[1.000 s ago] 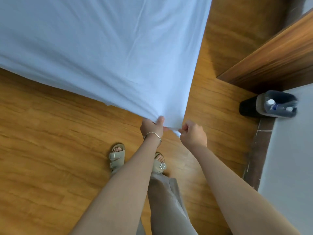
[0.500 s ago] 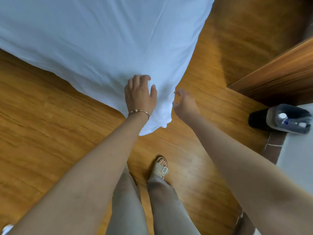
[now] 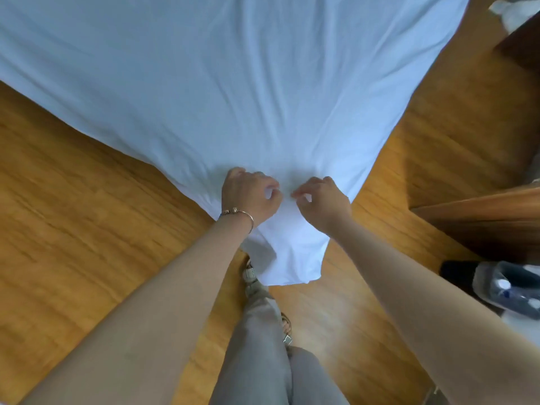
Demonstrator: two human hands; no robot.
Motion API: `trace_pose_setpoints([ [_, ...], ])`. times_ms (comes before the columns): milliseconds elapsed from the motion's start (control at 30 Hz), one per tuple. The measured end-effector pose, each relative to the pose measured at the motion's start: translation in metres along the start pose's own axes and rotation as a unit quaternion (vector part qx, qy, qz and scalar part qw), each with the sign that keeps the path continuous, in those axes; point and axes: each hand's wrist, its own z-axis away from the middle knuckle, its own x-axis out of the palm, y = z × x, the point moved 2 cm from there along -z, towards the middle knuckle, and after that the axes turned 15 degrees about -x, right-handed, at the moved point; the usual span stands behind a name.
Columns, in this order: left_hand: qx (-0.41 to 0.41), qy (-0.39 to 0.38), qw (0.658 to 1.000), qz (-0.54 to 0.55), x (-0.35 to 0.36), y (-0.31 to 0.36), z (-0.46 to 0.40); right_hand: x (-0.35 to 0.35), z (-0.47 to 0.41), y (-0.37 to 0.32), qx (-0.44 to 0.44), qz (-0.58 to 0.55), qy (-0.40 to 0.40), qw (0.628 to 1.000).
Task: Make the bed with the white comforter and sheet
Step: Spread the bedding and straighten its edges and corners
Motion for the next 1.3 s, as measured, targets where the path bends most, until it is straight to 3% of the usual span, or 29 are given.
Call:
trace_pose_setpoints([
  [167, 0.007, 0.067, 0.998, 0.018, -0.026, 0.017, -0.119, -0.050, -0.122, -0.006, -0.055, 0.035, 0.126, 0.990],
  [267, -0.086, 0.012, 0.992, -0.089, -0.007, 0.013, -0.148, -0.048, -0.176, 0.005, -0.044, 0.075, 0.057, 0.995],
  [333, -0.096, 0.035, 0.988, -0.115, 0.006, 0.006, -0.145, -0.025, -0.176, 0.016, -0.018, 0.126, 0.012, 0.992],
  [500, -0.140, 0.053, 0.982, -0.118, 0.019, 0.004, -0.115, 0.007, -0.117, 0.014, -0.051, 0.115, 0.009, 0.992],
  [667, -0.144, 0.057, 0.986, -0.066, 0.025, 0.004, -0.066, -0.006, -0.064, 0.011, -0.111, 0.075, -0.105, 0.986],
  [733, -0.116, 0.056, 0.991, -0.031, 0.022, 0.008, -0.055, -0.023, -0.064, 0.012, -0.093, 0.035, -0.136, 0.986],
  [800, -0.108, 0.081, 0.987, 0.088, -0.001, 0.011, -0.074, -0.054, -0.089, 0.014, -0.035, 0.016, -0.104, 0.994],
  [867, -0.086, 0.127, 0.973, 0.175, -0.025, 0.011, -0.118, -0.076, -0.135, 0.017, -0.019, 0.029, -0.010, 0.999],
  [933, -0.039, 0.179, 0.977, 0.106, -0.036, 0.006, -0.160, -0.083, -0.183, 0.014, -0.075, 0.051, 0.061, 0.994],
  [1000, -0.060, 0.135, 0.989, -0.005, -0.029, -0.004, -0.179, -0.069, -0.217, 0.008, -0.105, 0.056, 0.080, 0.990],
  [1133, -0.124, 0.086, 0.983, -0.108, -0.011, -0.030, -0.161, -0.013, -0.210, -0.012, -0.048, 0.106, 0.032, 0.993],
  [1300, -0.093, 0.067, 0.983, -0.142, -0.022, -0.074, -0.135, 0.030, -0.140, -0.045, -0.146, 0.143, -0.039, 0.978],
])
